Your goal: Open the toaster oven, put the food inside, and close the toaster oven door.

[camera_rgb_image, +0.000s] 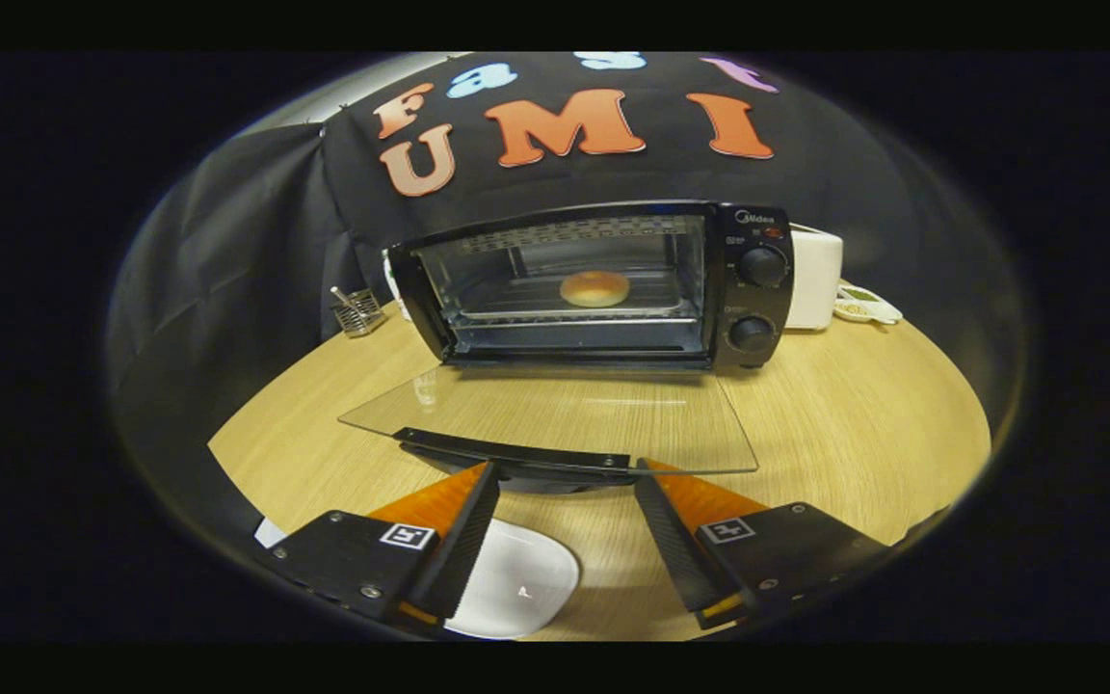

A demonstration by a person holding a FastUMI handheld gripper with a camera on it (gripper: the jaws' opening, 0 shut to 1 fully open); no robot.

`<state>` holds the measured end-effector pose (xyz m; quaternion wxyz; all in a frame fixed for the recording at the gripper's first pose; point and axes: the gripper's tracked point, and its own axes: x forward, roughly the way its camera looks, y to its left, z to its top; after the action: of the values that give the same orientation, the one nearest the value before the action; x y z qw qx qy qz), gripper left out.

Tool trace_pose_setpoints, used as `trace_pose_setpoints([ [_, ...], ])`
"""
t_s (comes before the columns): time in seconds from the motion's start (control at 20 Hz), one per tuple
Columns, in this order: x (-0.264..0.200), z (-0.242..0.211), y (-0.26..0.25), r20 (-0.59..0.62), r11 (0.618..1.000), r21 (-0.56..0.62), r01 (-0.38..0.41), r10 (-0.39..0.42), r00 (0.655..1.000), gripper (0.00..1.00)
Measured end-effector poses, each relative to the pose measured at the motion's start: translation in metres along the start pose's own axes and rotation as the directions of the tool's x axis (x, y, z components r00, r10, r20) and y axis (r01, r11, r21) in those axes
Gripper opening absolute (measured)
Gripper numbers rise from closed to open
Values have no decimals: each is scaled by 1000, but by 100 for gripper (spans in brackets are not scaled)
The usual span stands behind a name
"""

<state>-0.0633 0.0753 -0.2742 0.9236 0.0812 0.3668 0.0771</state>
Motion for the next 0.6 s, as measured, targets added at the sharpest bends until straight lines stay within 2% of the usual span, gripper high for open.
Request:
trace_pose_setpoints([
  [0.6, -5, 52, 3, 83, 999, -36, -6, 9, 996, 85],
])
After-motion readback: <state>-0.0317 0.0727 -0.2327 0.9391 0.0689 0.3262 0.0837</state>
